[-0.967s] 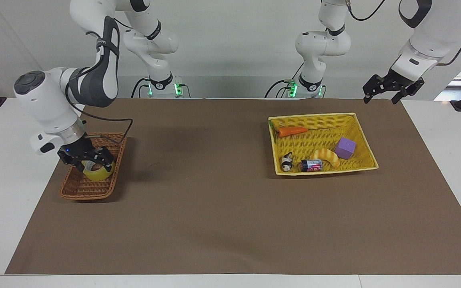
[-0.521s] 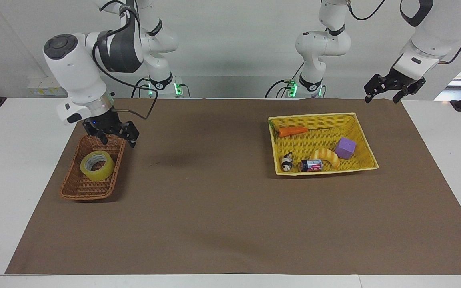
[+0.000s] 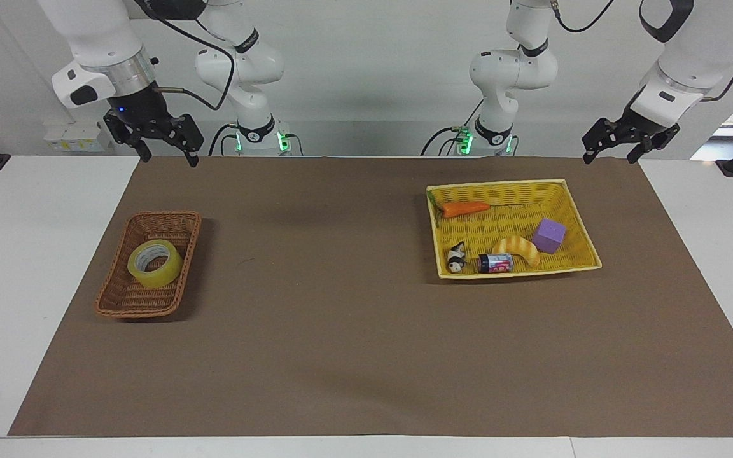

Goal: Move tape to another basket

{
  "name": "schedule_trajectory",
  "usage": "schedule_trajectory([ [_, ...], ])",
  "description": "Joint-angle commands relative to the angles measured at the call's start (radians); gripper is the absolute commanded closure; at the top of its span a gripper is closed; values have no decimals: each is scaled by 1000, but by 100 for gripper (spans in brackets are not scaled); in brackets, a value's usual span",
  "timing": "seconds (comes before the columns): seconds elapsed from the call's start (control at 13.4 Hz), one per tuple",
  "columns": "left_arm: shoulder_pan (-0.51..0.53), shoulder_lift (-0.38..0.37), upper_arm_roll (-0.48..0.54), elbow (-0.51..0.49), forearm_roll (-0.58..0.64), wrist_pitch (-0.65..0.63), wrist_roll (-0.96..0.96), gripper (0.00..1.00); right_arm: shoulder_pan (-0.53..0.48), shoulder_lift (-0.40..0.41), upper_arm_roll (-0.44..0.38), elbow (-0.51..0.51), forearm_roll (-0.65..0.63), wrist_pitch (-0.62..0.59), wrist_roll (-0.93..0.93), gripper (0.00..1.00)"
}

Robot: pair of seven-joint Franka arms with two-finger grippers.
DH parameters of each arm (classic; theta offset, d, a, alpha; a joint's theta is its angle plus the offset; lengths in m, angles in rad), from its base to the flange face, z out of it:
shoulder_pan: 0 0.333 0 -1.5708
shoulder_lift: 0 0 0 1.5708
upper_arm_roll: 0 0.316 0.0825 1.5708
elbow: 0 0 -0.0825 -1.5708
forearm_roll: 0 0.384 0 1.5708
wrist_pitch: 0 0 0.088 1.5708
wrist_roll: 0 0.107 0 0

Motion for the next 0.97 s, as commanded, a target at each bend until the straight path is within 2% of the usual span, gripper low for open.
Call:
schedule_trajectory([
  [0.0, 0, -6, 2, 12, 14, -17, -10, 0, -12, -52, 3, -63, 1, -20, 5, 0],
  [0.37, 1, -6, 4, 10, 26, -23, -10, 0, -10, -59, 5, -89, -23, 23, -113, 0],
  [0.6, 114, -6, 28, 12, 55, -14, -9, 0, -7, -57, 11, -88, -48, 42, -111, 0],
  [0.89, 113, -6, 18, 12, 55, -15, -10, 0, -7, -59, 11, -91, -48, 43, -111, 0],
])
